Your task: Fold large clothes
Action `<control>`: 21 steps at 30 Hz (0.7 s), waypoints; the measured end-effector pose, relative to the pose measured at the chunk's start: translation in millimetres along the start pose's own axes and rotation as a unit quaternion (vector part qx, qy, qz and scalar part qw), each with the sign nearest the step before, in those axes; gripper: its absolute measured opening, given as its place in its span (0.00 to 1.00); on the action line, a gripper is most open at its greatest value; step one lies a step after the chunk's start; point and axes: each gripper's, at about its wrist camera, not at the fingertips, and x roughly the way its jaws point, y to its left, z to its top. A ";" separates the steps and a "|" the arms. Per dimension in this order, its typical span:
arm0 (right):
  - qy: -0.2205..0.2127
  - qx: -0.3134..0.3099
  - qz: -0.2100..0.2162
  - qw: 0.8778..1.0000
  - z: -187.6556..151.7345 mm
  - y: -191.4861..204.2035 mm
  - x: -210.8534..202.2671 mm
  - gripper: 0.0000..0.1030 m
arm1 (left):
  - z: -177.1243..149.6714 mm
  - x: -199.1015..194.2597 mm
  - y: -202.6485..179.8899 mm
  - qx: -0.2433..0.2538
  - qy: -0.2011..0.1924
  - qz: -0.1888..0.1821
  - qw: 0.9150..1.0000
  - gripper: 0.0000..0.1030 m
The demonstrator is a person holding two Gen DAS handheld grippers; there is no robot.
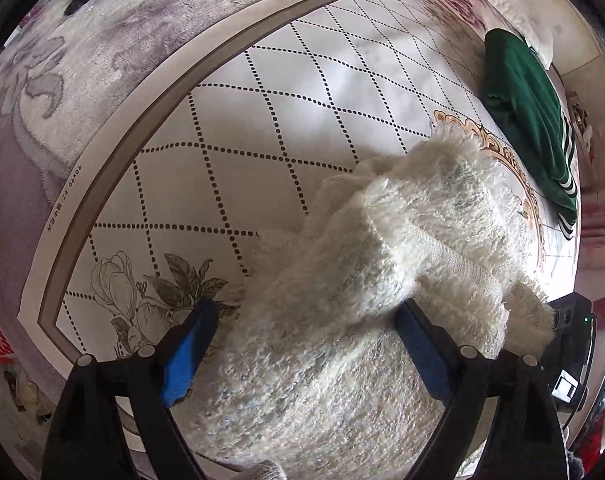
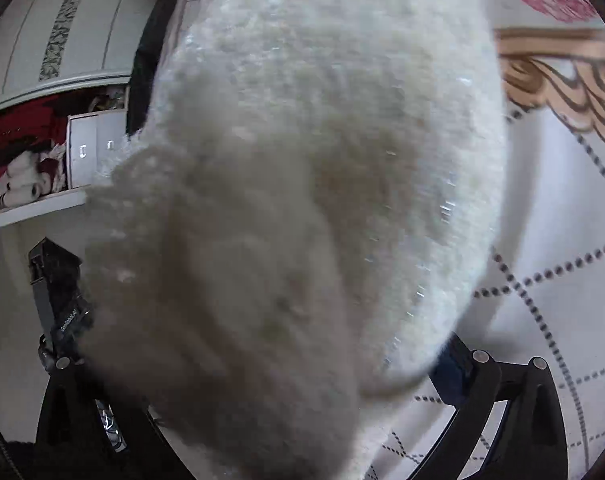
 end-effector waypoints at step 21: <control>-0.218 0.257 0.024 0.941 -123.1 -21.4 -32.8 0.52 | 0.1 -46.7 -11.1 0.001 -0.053 0.022 0.998 0.89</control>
